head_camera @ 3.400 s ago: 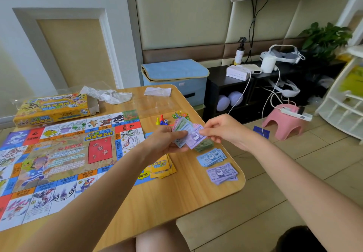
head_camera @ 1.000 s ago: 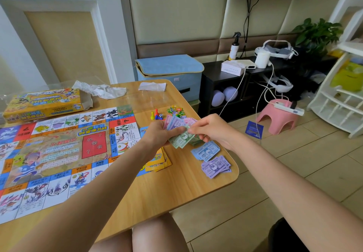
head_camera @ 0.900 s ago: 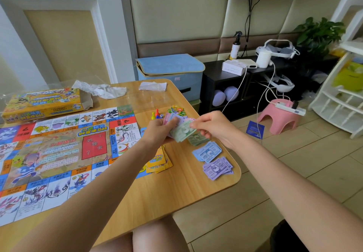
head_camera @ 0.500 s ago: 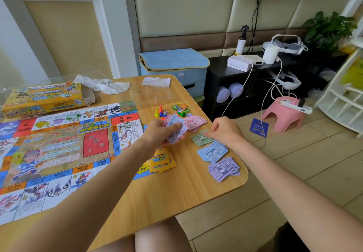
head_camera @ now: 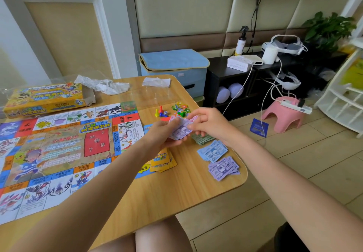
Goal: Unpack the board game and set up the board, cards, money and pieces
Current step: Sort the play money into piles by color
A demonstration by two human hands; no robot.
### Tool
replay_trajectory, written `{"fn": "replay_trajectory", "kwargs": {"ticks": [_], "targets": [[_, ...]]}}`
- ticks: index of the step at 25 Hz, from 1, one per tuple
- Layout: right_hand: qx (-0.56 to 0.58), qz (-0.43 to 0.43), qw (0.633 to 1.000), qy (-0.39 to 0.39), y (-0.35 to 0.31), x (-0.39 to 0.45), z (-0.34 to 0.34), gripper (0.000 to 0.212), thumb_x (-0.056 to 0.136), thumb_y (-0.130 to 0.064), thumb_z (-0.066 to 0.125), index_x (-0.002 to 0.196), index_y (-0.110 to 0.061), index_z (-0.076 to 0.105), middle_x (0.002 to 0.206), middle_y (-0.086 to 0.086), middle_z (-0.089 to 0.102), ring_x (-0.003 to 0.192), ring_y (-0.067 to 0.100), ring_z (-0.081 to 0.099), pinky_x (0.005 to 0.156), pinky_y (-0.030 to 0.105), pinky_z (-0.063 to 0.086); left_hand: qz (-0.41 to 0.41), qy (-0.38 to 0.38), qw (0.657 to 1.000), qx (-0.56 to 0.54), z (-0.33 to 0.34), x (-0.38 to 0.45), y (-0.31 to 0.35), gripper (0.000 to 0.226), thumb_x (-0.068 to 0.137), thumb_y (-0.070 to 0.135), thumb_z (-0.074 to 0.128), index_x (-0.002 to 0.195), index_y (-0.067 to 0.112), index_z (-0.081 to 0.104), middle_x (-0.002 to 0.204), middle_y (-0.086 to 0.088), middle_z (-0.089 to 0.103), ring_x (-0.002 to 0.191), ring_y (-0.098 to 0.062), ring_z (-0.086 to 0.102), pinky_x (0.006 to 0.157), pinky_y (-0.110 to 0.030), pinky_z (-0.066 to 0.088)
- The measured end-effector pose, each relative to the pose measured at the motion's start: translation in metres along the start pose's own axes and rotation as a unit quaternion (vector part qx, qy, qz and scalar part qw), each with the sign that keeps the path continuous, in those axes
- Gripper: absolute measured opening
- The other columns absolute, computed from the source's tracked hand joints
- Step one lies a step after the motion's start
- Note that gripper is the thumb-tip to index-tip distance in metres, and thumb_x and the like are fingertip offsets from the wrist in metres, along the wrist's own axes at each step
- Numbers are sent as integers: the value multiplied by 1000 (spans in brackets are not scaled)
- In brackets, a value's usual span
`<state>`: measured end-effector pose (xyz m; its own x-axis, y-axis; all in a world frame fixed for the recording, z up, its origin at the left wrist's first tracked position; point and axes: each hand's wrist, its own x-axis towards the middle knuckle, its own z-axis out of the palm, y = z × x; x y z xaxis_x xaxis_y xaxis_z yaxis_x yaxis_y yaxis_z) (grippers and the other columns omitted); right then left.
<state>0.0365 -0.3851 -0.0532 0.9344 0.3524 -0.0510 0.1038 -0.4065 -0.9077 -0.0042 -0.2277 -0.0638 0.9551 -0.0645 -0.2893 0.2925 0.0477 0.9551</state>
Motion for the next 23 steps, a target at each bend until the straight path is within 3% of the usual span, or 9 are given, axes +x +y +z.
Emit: {"fn": "replay_trajectory", "kwargs": {"ticks": [4,11,14,17,20,23], "targets": [[-25,23,999,-24,1,-14,-17,15,81,-2,68,94,-11,64,58,0,60,48,7,50,47,16,39,-21,-9,1000,-8,2,-6,2,14,94,18,53,89,8,61,70,0,66,53,-2,63,48,-16,51],[-24,100,994,-42,14,-60,-44,7,83,-4,66,85,-5,60,59,6,63,43,7,51,40,15,34,-44,-47,998,26,26,-21,-3,14,93,18,54,91,6,60,59,-1,69,55,-5,66,46,-17,52],[-70,114,990,-35,23,-78,-43,7,84,-4,64,83,-7,58,59,6,61,42,7,47,39,14,32,-51,-56,997,23,31,-26,-7,19,95,18,53,97,1,61,70,-6,72,60,-8,68,46,-17,52],[-143,96,984,-37,35,-88,-37,14,84,-4,65,77,-10,55,56,4,58,36,2,44,42,14,36,-63,-54,996,28,34,-32,-10,17,94,16,54,100,2,60,76,-9,72,64,-10,70,47,-18,53],[-261,63,963,-18,41,-89,-32,17,79,-14,72,77,-17,55,58,-4,56,45,3,46,49,18,37,-61,-62,995,53,36,-36,-10,16,90,13,59,102,3,60,77,-8,72,66,-10,70,51,-17,53],[-192,17,980,37,26,-81,-35,13,81,-19,70,85,-14,59,58,-2,54,49,7,45,50,19,36,-51,-67,994,76,33,-35,-7,15,89,13,61,100,3,62,72,-4,72,65,-6,69,50,-15,52]]}}
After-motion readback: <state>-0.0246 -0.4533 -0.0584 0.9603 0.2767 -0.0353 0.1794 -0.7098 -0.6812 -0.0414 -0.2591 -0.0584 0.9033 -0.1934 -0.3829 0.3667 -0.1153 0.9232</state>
